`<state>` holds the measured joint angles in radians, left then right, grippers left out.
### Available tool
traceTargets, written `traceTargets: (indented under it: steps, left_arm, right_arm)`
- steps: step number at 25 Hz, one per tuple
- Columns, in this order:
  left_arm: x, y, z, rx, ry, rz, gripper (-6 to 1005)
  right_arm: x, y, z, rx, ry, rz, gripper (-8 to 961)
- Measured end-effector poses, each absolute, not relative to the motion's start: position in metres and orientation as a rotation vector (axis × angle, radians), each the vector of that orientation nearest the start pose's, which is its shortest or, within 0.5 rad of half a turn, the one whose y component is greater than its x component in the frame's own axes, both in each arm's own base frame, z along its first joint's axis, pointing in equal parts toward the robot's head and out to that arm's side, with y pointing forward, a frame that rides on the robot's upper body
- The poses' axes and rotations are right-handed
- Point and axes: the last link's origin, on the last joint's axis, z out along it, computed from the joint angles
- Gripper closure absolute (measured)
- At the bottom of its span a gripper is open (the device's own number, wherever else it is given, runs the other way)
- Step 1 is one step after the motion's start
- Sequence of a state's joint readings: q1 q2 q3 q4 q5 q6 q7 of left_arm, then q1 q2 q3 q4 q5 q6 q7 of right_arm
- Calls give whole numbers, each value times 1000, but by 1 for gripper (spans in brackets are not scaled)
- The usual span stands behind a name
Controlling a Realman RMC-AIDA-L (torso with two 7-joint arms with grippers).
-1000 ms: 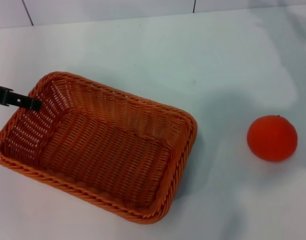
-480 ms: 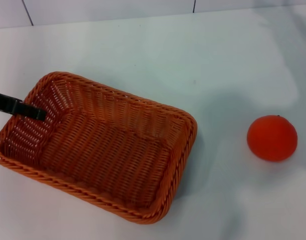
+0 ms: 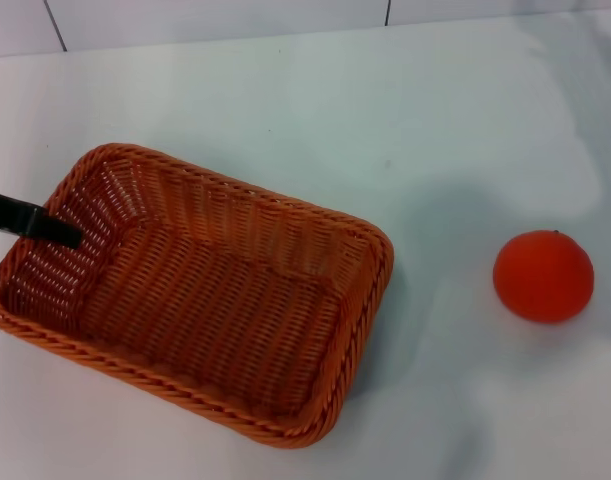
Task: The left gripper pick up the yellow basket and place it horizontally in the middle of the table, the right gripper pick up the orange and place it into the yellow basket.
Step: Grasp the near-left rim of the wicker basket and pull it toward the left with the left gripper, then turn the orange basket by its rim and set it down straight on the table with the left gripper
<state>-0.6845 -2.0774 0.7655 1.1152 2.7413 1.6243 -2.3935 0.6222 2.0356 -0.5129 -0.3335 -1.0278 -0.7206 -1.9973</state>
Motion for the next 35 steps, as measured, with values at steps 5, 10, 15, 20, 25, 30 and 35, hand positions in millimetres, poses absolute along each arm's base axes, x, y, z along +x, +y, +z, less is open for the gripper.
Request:
traceTargets:
  steps: [5,10,15,20,25,30,35]
  left_arm:
    - [-253,368,57,-2384,-1379,260,455]
    - [-250,368,59,-2385,-1383,225,744]
    - [-251,367,68,-2362,-1464,88,832]
    - [-264,366,85,-2246,-1629,-181,832]
    - [-279,365,93,-2120,-1740,-390,833]
    - [-290,362,87,-2011,-1780,-505,833]
    - [-299,360,71,-1924,-1825,-584,833]
  right_arm:
    - [343,422,81,-1185,-1419,-1399,28]
    - [343,422,81,-1186,-1416,-1399,32]
    - [344,422,81,-1189,-1410,-1400,36]
    - [346,421,80,-1204,-1404,-1398,40]
    - [343,424,81,-1193,-1416,-1400,43]
    - [339,428,80,-1182,-1424,-1394,47]
    - [338,428,80,-1181,-1425,-1394,51]
